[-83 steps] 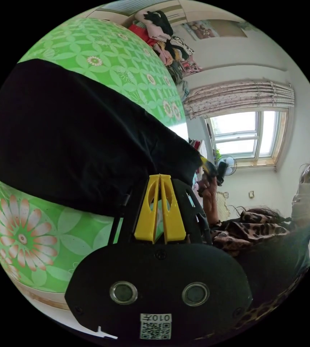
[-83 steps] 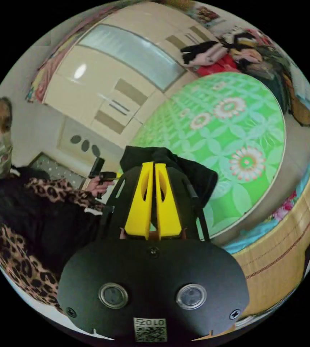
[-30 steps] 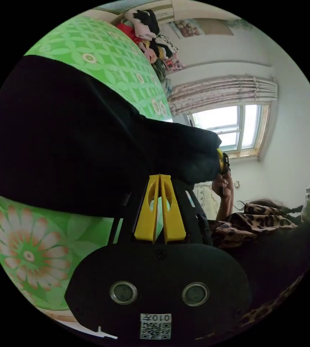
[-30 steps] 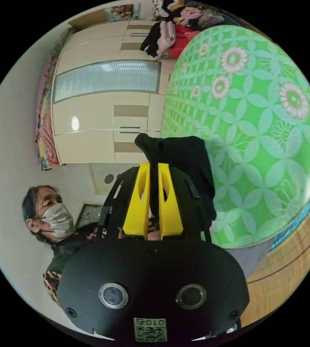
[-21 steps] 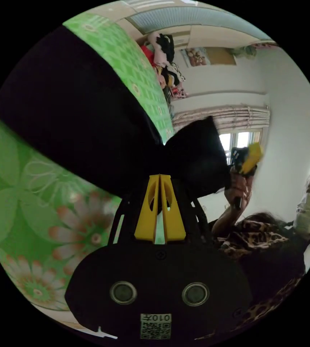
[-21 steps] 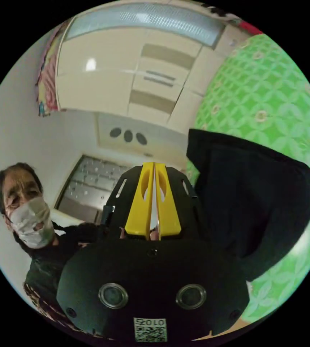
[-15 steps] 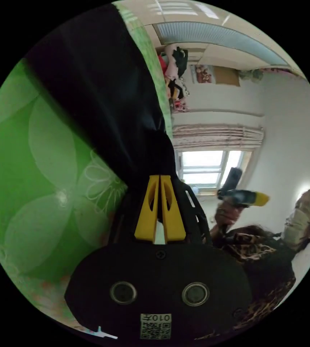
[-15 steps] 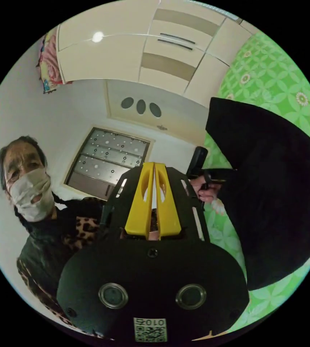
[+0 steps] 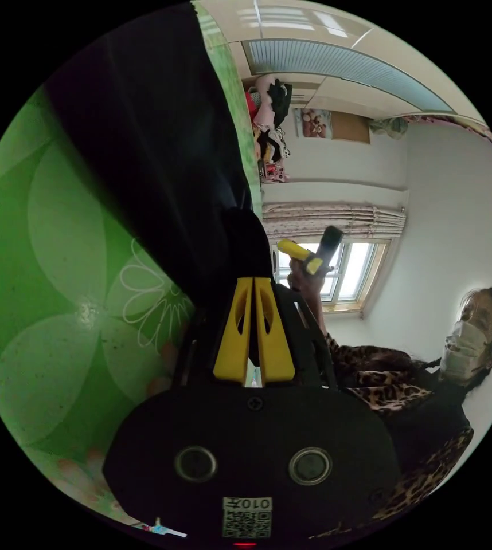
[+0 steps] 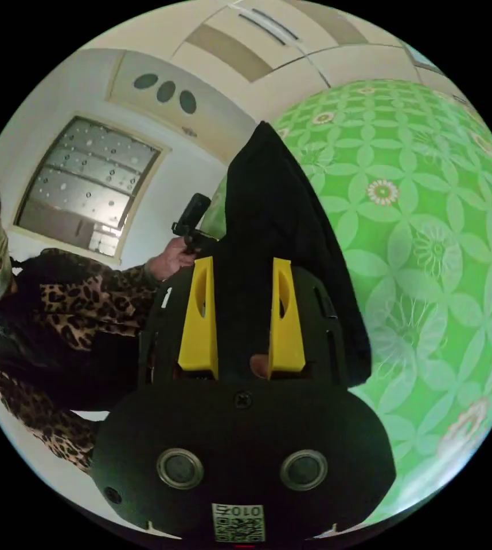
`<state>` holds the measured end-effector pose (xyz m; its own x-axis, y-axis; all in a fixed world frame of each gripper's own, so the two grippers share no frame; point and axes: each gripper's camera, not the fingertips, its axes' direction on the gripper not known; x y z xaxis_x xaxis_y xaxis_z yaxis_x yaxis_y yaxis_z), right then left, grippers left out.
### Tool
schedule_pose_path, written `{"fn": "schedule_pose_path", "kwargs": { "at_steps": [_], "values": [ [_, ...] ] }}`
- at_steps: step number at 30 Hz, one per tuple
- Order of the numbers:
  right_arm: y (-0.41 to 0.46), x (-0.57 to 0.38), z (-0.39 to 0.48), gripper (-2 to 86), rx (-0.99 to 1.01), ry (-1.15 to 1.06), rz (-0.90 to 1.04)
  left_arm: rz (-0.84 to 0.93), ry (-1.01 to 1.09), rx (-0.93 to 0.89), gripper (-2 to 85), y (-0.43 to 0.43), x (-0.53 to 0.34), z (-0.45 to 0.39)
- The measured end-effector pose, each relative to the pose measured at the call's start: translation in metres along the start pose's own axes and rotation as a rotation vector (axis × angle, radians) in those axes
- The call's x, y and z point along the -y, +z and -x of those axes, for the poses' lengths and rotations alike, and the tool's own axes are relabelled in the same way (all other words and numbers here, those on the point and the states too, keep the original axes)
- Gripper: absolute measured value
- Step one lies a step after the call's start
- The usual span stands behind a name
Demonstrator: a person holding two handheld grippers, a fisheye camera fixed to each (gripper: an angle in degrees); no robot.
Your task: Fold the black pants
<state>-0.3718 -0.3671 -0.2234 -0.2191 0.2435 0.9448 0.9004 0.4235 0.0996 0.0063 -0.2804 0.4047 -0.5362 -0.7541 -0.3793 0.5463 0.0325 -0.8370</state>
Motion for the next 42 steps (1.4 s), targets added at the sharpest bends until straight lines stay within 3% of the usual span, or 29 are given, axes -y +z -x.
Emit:
{"fn": "schedule_pose_path", "kwargs": {
  "at_steps": [7,13,19,22,27,34,39,42],
  "values": [
    [0.036,0.088,-0.008,12.9,0.027,-0.183,0.326,-0.024,0.067,0.006,-0.2,-0.001,-0.002,-0.006],
    [0.052,0.114,-0.014,8.8,0.194,-0.213,0.398,-0.036,0.094,-0.019,-0.2,-0.001,-0.007,-0.005],
    [-0.016,0.099,0.021,4.4,0.272,-0.397,0.153,-0.055,0.199,-0.041,-0.2,-0.010,-0.009,-0.044],
    [-0.041,0.097,0.009,4.3,0.282,-0.330,-0.001,-0.123,0.251,-0.041,-0.2,-0.025,0.009,-0.064],
    [-0.005,0.101,-0.050,5.0,0.102,0.062,0.060,-0.168,0.060,0.096,-0.1,-0.044,0.024,-0.029],
    [-0.025,0.082,-0.037,4.9,0.266,-0.087,-0.002,-0.221,0.038,0.055,-0.1,-0.055,-0.004,-0.026],
    [-0.026,0.072,-0.049,6.6,-0.009,0.089,0.089,-0.239,0.077,0.115,-0.1,-0.063,-0.012,-0.049],
    [-0.056,0.044,-0.041,7.1,-0.038,0.137,-0.113,-0.212,0.163,0.150,-0.1,-0.055,-0.009,-0.079]
  ]
}}
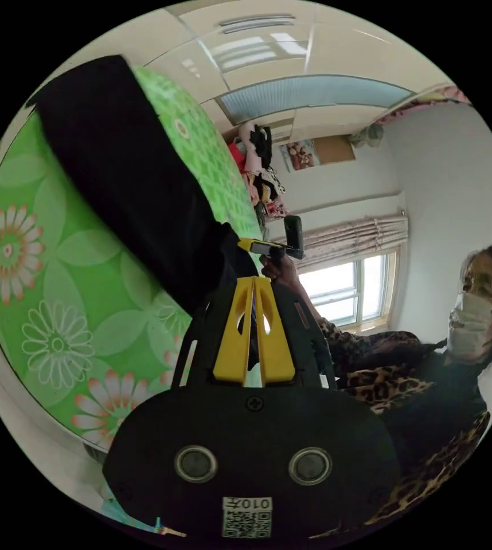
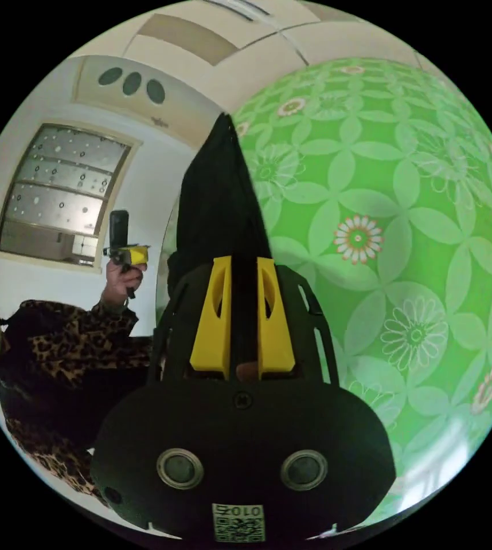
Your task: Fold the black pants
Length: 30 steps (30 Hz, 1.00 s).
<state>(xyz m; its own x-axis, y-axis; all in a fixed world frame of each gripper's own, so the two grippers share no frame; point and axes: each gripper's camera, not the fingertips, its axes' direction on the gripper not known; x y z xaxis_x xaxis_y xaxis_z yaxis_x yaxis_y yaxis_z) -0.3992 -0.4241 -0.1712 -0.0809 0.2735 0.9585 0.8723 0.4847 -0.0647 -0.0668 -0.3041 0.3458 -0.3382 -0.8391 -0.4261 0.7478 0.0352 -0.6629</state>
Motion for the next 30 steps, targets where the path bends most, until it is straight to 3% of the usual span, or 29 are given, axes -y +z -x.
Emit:
{"fn": "schedule_pose_path", "kwargs": {
  "at_steps": [2,4,6,10,14,17,20,22,23,27,29,30],
  "values": [
    [-0.028,-0.032,-0.003,6.8,0.107,0.034,-0.195,0.057,0.075,-0.001,-0.1,0.020,0.011,-0.021],
    [-0.048,-0.088,-0.010,5.5,0.345,0.045,-0.397,0.116,0.105,-0.001,-0.1,0.043,0.020,-0.030],
    [-0.047,-0.130,-0.008,4.0,0.438,0.054,-0.446,0.170,0.126,0.004,-0.1,0.068,0.028,-0.035],
    [-0.010,-0.203,0.013,2.9,0.347,0.180,-0.315,0.249,0.085,0.217,-0.1,0.108,0.039,-0.024],
    [0.034,-0.246,0.010,2.6,0.253,0.378,-0.155,0.224,-0.017,0.127,-0.1,0.099,0.036,-0.009],
    [0.041,-0.273,0.008,2.3,0.344,0.389,-0.241,0.245,-0.081,0.194,-0.1,0.096,0.035,-0.022],
    [0.025,-0.284,0.012,2.2,0.394,0.356,-0.302,0.268,0.114,0.270,-0.2,0.108,0.051,-0.074],
    [-0.011,-0.291,0.006,2.1,0.495,0.294,-0.589,0.320,0.219,0.171,-0.2,0.131,0.062,-0.097],
    [-0.018,-0.290,0.002,2.1,0.485,0.307,-0.633,0.353,0.260,0.149,-0.2,0.152,0.067,-0.105],
    [-0.027,-0.247,-0.013,1.9,0.225,0.429,-0.531,0.426,0.258,0.156,-0.2,0.210,0.082,-0.097],
    [-0.021,-0.239,-0.018,1.7,0.140,0.481,-0.467,0.392,0.250,0.400,-0.2,0.216,0.091,-0.086],
    [-0.021,-0.244,-0.022,1.5,0.114,0.495,-0.460,0.377,0.220,0.414,-0.2,0.214,0.093,-0.080]
  ]
}}
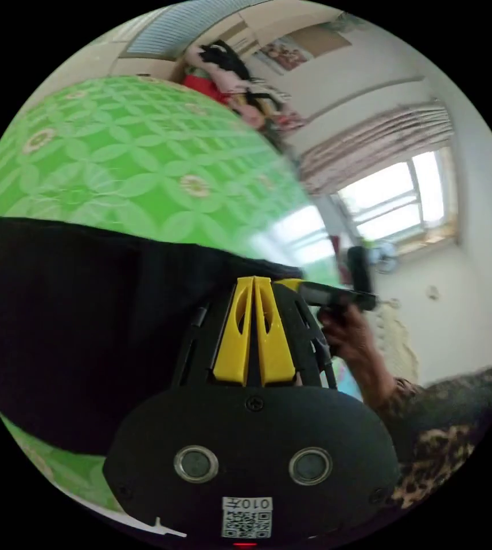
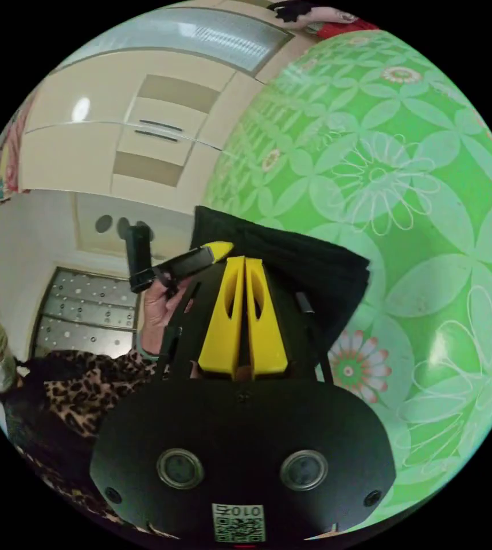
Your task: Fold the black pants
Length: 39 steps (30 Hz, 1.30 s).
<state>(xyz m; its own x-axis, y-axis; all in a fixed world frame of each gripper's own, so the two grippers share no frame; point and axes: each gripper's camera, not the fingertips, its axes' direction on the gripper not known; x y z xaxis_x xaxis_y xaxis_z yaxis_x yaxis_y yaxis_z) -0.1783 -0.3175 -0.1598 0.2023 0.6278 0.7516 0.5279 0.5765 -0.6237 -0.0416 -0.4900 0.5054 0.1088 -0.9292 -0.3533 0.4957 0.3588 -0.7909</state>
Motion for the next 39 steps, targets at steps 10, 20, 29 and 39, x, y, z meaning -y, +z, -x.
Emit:
{"fn": "schedule_pose_path", "kwargs": {
  "at_steps": [10,20,29,39],
  "values": [
    [-0.002,-0.027,0.012,1.9,0.203,0.120,-0.209,-0.144,-0.030,-0.105,-0.3,-0.018,0.006,-0.010],
    [0.050,-0.021,0.141,2.4,-0.610,-0.083,-0.088,-0.124,-0.037,0.008,-0.4,-0.003,0.016,0.002],
    [0.095,-0.030,0.197,2.4,-0.797,-0.333,-0.055,-0.086,0.102,0.079,-0.3,-0.001,0.018,-0.015],
    [0.132,-0.044,0.241,2.4,-0.996,-0.530,-0.037,-0.072,0.428,0.490,-0.2,0.014,0.000,-0.070]
  ]
}}
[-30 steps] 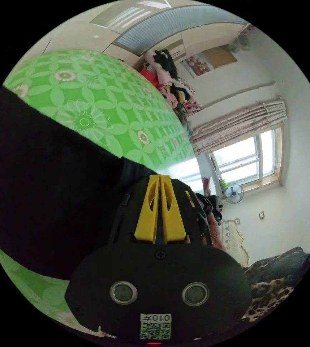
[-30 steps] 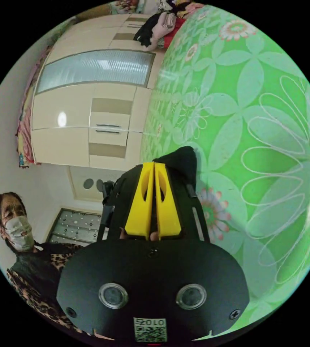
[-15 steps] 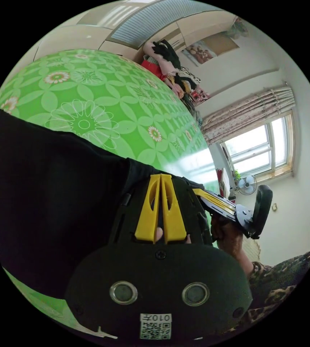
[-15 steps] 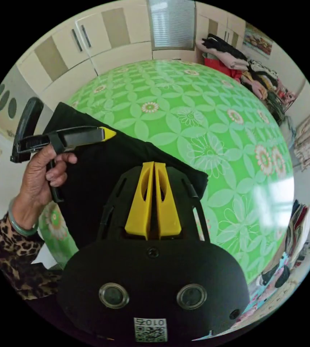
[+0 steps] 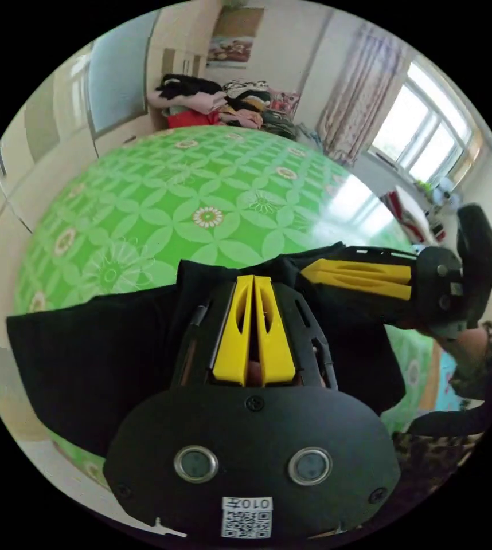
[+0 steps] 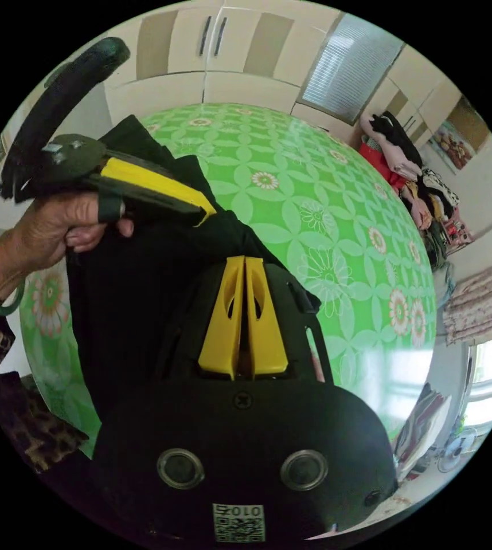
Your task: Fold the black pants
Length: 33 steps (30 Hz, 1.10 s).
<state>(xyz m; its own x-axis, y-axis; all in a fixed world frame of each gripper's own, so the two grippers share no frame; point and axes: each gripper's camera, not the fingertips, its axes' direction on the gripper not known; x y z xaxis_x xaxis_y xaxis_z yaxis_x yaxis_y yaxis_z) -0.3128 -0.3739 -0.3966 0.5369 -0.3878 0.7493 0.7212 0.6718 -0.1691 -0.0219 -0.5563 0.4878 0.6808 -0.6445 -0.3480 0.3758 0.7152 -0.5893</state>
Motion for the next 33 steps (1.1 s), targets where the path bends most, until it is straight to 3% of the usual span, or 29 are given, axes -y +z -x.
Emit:
{"fn": "schedule_pose_path", "kwargs": {
  "at_steps": [3,6,9,12,16,20,22,26,33],
  "values": [
    [-0.003,0.006,0.005,2.1,-0.028,0.042,0.022,0.015,0.005,0.087,-0.2,0.001,-0.004,-0.003],
    [-0.004,0.013,-0.002,1.8,0.009,0.067,0.030,-0.026,-0.209,-0.071,-0.2,-0.003,-0.020,0.046],
    [-0.018,0.021,-0.029,2.3,0.142,0.088,0.064,-0.242,-0.492,-0.346,0.0,-0.038,-0.069,0.127],
    [-0.044,0.033,-0.055,4.8,0.373,0.108,0.009,-0.509,-0.714,-0.448,0.8,-0.088,-0.153,0.221],
    [-0.046,0.076,-0.065,18.7,0.755,0.145,-0.069,-0.821,-1.049,-0.628,5.1,-0.107,-0.313,0.354],
    [-0.025,0.118,-0.044,19.3,0.946,0.154,-0.138,-0.851,-1.353,-0.858,11.2,-0.050,-0.433,0.431],
    [-0.007,0.146,-0.022,18.7,1.027,0.130,-0.109,-0.825,-1.406,-0.970,13.0,-0.019,-0.457,0.447],
    [0.008,0.177,0.009,17.6,0.992,0.091,-0.039,-0.810,-1.380,-1.183,15.7,0.034,-0.465,0.469],
    [0.024,0.193,0.024,14.9,1.019,0.145,0.005,-0.859,-1.345,-1.191,12.2,0.065,-0.455,0.482]
  ]
}}
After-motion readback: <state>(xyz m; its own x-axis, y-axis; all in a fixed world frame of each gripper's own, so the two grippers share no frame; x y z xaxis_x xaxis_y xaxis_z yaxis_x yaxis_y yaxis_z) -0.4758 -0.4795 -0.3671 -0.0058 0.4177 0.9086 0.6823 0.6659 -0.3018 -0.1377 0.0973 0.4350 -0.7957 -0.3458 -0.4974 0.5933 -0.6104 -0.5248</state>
